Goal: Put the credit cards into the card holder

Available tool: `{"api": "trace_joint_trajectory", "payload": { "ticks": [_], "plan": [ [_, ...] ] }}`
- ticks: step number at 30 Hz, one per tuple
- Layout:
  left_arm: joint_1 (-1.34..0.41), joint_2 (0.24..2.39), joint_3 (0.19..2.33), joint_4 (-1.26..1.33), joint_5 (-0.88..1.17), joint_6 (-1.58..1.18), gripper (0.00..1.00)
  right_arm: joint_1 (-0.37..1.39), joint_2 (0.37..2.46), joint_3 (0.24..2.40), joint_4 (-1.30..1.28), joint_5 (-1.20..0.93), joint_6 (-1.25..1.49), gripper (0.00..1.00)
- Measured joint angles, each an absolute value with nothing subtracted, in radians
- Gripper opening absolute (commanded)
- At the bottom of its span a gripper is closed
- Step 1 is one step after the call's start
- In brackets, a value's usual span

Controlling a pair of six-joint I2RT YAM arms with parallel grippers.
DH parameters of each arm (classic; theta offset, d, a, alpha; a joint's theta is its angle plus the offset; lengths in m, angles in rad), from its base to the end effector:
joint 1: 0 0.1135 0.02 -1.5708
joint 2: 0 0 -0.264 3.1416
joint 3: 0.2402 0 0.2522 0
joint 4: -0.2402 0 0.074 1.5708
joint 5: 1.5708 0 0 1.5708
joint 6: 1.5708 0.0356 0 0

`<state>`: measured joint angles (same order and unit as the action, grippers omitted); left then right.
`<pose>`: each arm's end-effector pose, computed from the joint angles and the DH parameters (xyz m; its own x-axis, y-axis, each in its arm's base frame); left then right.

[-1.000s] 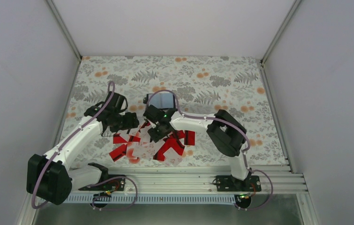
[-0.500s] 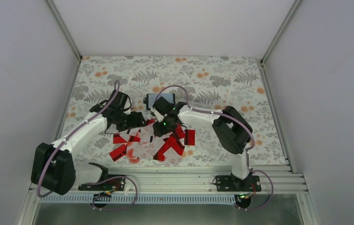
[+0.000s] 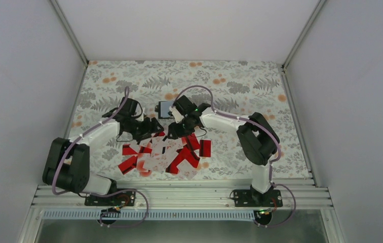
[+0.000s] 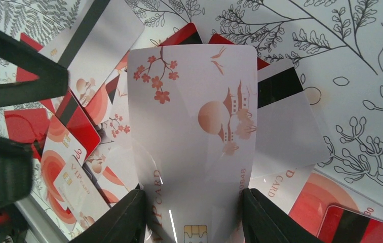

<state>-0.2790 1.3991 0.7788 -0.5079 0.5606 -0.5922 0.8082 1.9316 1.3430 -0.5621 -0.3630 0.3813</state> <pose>0.2387 -0.0881 0.1859 -0.9732 -0.2130 -0.0872 -0.1097 0.7624 -0.6377 0.2630 0.2936 0.1765 -0.8742 -0.4114 -0.2579 -0.4855 0.7479 0.4527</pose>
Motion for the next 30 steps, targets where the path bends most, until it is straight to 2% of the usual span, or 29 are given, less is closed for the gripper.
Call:
{"api": "trace_joint_trajectory", "payload": {
  "ticks": [4,16,25,30],
  "plan": [
    [-0.274,1.447,0.778,-0.44,0.615,-0.631,0.79,0.799,1.932,1.343,-0.557,-0.385,0.385,0.45],
    [-0.271,1.531,0.774,-0.252,0.714,-0.804,0.63,0.766,1.932,1.375,-0.546,-0.447,0.408,0.45],
    [-0.27,1.546,0.786,-0.176,0.744,-0.895,0.24,0.754,1.932,1.407,-0.535,-0.474,0.426,0.45],
    [-0.27,1.555,0.818,-0.173,0.744,-0.909,0.07,0.748,1.932,1.429,-0.535,-0.476,0.44,0.46]
  ]
}}
